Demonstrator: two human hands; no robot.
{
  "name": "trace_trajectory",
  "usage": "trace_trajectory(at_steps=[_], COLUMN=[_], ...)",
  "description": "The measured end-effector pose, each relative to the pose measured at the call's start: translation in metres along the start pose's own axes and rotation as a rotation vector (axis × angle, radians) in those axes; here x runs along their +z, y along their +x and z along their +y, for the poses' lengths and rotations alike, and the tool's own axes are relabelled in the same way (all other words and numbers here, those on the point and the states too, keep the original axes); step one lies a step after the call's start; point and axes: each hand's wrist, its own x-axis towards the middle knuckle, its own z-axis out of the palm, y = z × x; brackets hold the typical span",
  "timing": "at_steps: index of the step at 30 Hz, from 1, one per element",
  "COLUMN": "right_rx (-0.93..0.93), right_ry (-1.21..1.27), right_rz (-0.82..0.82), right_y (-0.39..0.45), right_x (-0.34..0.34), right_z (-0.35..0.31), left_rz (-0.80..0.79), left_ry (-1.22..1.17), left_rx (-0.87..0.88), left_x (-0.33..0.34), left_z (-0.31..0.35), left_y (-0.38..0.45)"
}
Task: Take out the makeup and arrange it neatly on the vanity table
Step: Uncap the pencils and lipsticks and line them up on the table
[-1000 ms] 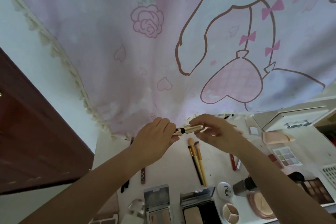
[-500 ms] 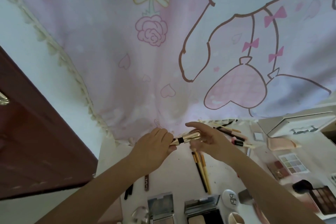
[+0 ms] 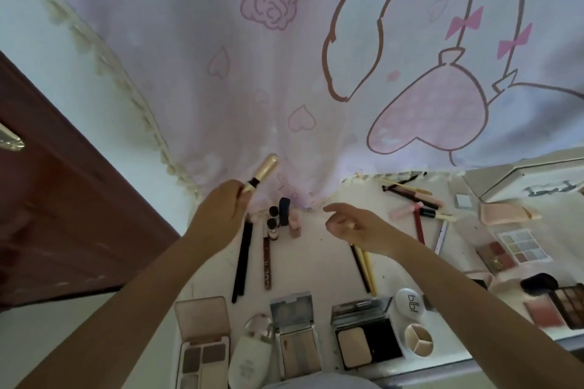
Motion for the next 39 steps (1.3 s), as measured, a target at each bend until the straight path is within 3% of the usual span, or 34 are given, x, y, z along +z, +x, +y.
trace_trajectory(at_steps=[3,5,10,16,31,35,39], right_rx=[0.144,0.143,0.173,0.176,0.159,0.202,0.232], right_ry=[-0.383,-0.651,-0.763,-0.740,-0.751,-0.711,-0.593], right_rz=[-0.136,-0.212,-0.295,-0.216,-0.252,-0.340,-0.345], right_y=[0.011,0.016,0.027,0.029,0.024,0.027,0.034], right_x=[0.026,0.044,0.069,0.084,0.081,0.066,0.029], right_z=[0.030,0.045,0.074,0.092,0.089,0.070,0.049], left_rz=[-0.159,-0.294,-0.477,-0.579,-0.523,-0.541,-0.600], left_ry=[0.058,0.059,0.052,0.187,0.284,0.394,0.493], left_rx=[-0.257,-0.390,-0.550,-0.539,-0.510,-0.434,-0.182], left_x=[0.005,0.015,0.046,0.082,0.104,0.096,0.097], left_z=[-0.023,-0.036,-0.049,-0.044,-0.042,-0.029,0.000], left_y=[0.001,-0.003,-0.010,-0.008,-0.022,-0.028,-0.032])
